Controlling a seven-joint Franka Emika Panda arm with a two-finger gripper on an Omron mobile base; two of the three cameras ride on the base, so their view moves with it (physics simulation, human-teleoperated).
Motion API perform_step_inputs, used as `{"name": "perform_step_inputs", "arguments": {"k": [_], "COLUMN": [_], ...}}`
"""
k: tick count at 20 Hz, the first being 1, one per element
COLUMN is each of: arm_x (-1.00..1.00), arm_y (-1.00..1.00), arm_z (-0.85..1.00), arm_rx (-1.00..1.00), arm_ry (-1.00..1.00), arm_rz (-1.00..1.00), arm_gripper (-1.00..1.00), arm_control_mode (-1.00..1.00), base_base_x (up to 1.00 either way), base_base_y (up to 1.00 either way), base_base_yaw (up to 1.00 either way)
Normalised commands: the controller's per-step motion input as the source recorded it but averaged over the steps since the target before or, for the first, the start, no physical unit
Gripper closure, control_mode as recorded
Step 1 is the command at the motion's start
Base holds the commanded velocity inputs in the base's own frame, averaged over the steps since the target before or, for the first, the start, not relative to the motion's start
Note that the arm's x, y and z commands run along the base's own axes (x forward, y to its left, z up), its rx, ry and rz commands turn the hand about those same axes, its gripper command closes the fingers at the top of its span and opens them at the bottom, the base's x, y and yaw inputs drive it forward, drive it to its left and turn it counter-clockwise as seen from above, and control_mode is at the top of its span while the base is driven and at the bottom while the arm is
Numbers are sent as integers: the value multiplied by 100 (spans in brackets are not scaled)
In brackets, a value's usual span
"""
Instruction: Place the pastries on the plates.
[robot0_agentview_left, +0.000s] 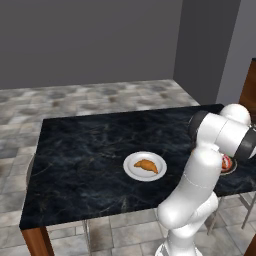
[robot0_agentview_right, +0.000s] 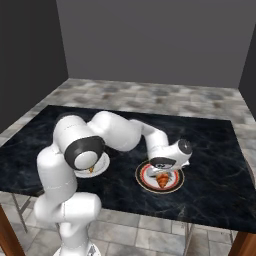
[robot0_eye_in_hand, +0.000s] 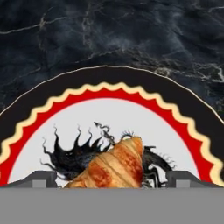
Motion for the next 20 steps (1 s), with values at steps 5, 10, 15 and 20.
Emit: {"name": "perform_step_inputs", "arguments": {"k": [5,10,15,20], "arm_x": [-12,-2,-8,-38], "arm_y": [0,14,34,31], "arm_z": [39,47,39,50], "arm_rx": [0,0,-4,-5], "arm_ry": [-10,-14,-15,-19], "arm_rz": [0,0,0,0], "arm_gripper": [-100,-100,-100,-100], "arm_control_mode": [-100,-100,-100,-100], "base_base_x": [0,0,0,0], "base_base_y": [0,0,0,0], "base_base_yaw": [0,0,0,0]}}
